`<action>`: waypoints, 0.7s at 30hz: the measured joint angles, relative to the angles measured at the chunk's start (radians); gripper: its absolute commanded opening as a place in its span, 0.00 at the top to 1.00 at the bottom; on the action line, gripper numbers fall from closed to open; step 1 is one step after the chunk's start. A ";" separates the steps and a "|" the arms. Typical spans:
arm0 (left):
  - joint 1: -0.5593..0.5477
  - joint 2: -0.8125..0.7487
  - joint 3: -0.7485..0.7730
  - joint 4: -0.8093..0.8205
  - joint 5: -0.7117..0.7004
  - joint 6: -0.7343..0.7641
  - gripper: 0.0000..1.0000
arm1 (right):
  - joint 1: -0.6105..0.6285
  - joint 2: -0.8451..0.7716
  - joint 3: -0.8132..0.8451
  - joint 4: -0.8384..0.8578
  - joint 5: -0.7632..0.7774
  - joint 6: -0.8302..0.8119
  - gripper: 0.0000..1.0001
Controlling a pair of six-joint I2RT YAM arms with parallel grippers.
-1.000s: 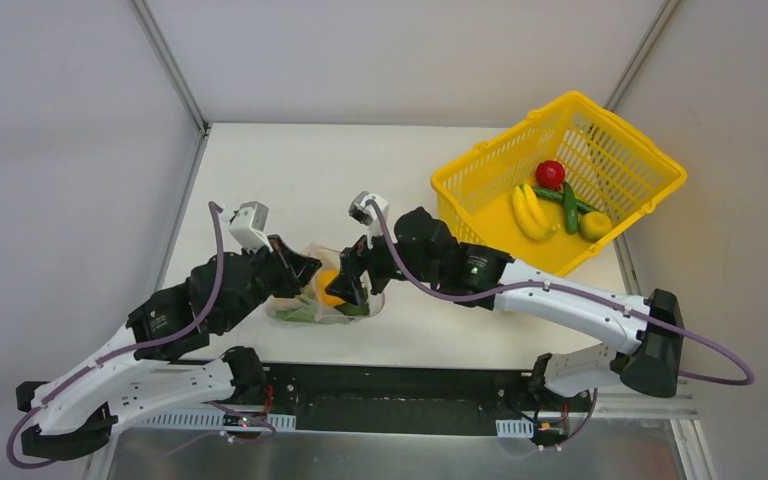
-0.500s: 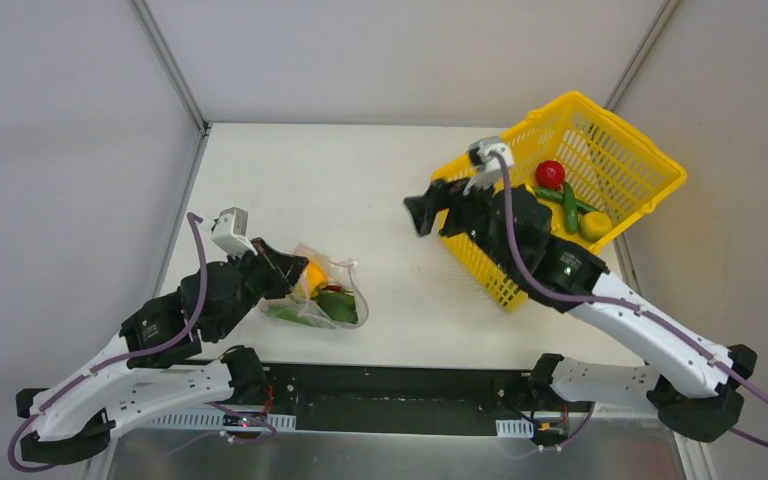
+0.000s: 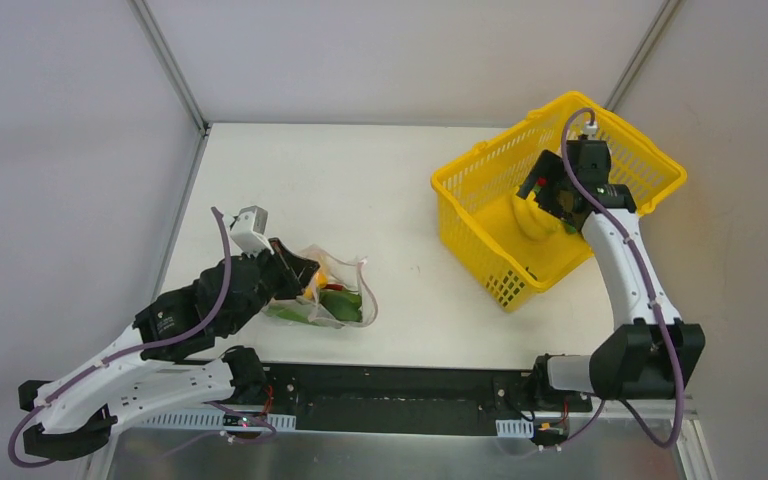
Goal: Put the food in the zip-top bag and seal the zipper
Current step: Pick up the fake vegetable from the bin.
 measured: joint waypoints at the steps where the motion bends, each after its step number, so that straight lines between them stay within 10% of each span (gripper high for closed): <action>1: 0.000 0.002 0.000 -0.001 0.004 0.000 0.99 | -0.003 0.024 0.003 -0.026 -0.029 0.002 0.08; 21: 0.000 0.029 0.018 -0.002 0.008 0.098 0.99 | 0.118 0.156 -0.006 -0.414 -0.042 0.006 0.03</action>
